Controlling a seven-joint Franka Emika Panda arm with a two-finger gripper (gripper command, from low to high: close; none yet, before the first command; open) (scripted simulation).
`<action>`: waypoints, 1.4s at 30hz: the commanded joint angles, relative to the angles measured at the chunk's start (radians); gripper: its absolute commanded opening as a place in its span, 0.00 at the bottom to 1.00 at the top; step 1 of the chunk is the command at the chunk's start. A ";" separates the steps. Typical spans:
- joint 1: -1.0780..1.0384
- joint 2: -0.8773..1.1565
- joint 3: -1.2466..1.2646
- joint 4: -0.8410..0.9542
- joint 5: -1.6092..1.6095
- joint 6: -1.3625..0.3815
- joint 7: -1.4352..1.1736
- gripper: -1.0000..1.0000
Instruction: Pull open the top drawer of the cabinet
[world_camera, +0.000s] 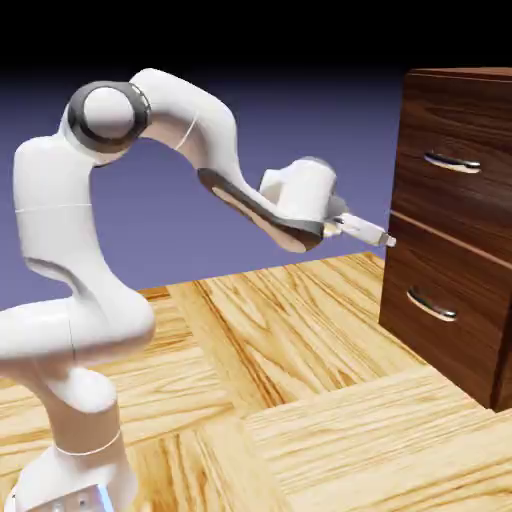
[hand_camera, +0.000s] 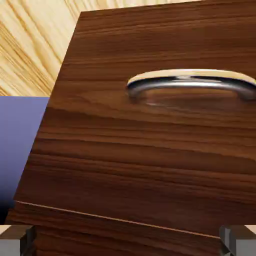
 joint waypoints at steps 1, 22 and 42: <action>-0.035 0.005 0.036 0.015 -0.037 -0.002 -0.024 0.50; -0.775 0.107 0.797 0.338 -0.815 -0.052 -0.522 0.50; -0.946 0.073 0.960 0.471 -0.967 -0.037 -0.600 0.00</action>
